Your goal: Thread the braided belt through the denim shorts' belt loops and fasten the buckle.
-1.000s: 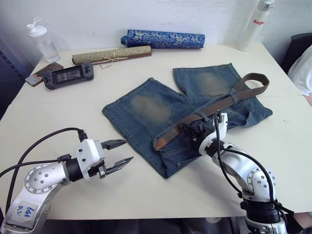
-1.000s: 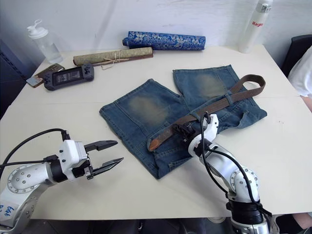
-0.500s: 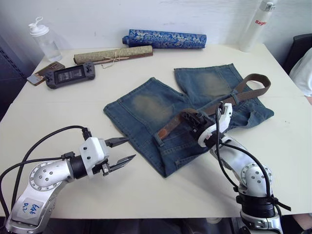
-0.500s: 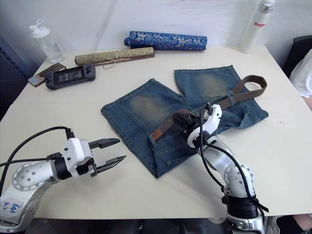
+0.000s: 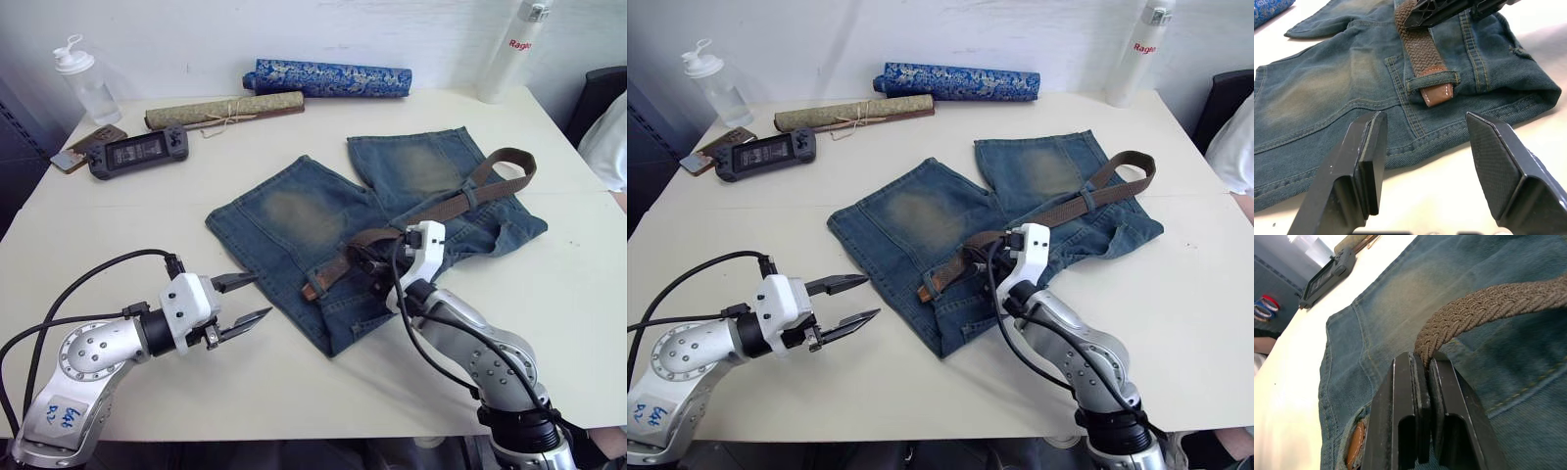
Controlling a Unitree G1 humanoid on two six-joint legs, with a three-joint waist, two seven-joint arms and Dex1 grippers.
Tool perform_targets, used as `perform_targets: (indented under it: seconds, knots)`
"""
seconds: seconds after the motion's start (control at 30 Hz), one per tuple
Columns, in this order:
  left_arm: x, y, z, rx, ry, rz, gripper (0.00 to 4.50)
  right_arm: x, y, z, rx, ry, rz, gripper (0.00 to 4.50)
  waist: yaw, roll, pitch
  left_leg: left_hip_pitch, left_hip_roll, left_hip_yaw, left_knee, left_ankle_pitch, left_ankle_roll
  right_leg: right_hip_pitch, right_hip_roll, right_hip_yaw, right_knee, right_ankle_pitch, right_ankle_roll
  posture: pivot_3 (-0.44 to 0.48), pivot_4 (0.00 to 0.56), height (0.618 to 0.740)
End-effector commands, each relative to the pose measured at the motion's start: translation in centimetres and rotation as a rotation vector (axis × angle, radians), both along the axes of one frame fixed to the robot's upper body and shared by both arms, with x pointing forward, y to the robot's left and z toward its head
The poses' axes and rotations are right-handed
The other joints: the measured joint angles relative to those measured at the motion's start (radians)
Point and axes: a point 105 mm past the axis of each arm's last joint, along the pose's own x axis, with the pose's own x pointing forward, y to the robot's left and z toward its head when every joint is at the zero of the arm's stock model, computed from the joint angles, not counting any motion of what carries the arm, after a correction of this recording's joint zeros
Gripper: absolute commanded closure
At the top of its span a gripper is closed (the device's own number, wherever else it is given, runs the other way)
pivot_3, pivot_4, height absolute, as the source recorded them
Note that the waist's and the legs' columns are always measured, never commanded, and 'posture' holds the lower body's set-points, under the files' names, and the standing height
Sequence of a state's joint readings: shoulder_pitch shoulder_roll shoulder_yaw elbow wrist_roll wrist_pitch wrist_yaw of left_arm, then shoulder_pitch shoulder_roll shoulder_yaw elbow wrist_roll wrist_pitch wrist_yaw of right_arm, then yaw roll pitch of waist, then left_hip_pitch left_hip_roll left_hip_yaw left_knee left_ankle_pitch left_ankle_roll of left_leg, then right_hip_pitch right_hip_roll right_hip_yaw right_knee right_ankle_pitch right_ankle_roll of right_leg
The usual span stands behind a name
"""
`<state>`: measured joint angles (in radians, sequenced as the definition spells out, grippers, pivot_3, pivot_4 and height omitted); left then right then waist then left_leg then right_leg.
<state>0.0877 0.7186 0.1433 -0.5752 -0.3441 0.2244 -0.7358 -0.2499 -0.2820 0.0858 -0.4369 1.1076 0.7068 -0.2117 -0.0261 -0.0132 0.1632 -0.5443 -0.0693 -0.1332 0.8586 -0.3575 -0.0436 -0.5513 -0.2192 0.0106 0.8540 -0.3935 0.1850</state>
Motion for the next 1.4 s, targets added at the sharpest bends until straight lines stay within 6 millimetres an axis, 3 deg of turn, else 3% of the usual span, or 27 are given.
perform_targets:
  seconds: [0.03,0.13,0.37,0.5,0.73,1.17,1.4]
  knots:
    - [-0.1,-0.2,-0.3,0.148,-0.157,-0.033,1.67,-0.7,1.4,-2.4,0.077,0.211,0.058,4.50,0.000,0.000,-0.001,0.000,0.000,0.000,0.000,0.000,0.000,0.000,0.000,0.000,0.000,0.000,0.000,0.000,0.150,0.637]
    - [0.4,-0.1,-0.5,0.241,-0.287,-0.042,1.67,-1.0,2.1,-3.2,0.172,0.342,0.101,4.50,0.000,-0.004,-0.004,0.000,0.000,0.000,0.000,0.000,0.000,0.000,0.000,0.000,0.001,-0.001,-0.002,0.000,0.150,0.637]
    - [0.9,-0.5,-1.8,0.470,-0.617,-0.141,1.67,-0.7,2.8,-2.5,0.449,0.550,0.194,4.50,-0.005,-0.011,-0.009,0.002,0.004,0.000,0.001,-0.002,0.000,-0.001,0.001,-0.003,0.008,-0.005,-0.009,0.000,0.150,0.637]
    - [1.4,-1.0,-2.2,0.481,-0.729,-0.168,1.67,-0.8,2.8,-3.0,0.465,0.623,0.216,4.50,-0.005,-0.010,-0.009,0.002,0.005,0.000,0.001,-0.003,0.001,-0.002,0.002,-0.004,0.011,-0.008,-0.009,0.000,0.150,0.637]
    - [1.5,-1.8,-3.3,0.434,-0.727,-0.214,1.67,-0.9,3.2,-3.8,0.427,0.653,0.217,4.50,-0.007,-0.010,-0.012,0.003,0.006,-0.003,0.001,-0.003,0.002,-0.002,0.004,-0.005,0.012,-0.008,-0.009,0.000,0.150,0.637]
    - [2.5,-2.5,-4.8,0.445,-0.697,-0.221,1.67,-0.7,4.0,-3.3,0.415,0.620,0.219,4.50,-0.023,-0.005,-0.017,0.004,0.006,-0.005,-0.001,-0.003,0.002,-0.001,0.006,-0.005,0.012,-0.009,-0.008,0.000,0.150,0.637]
    - [2.8,-1.9,-4.2,0.435,-0.747,-0.147,1.67,-0.7,3.9,-3.0,0.417,0.610,0.220,4.50,-0.026,-0.005,-0.018,0.005,0.006,-0.006,-0.002,-0.003,0.002,-0.001,0.006,-0.005,0.012,-0.009,-0.008,0.000,0.150,0.637]
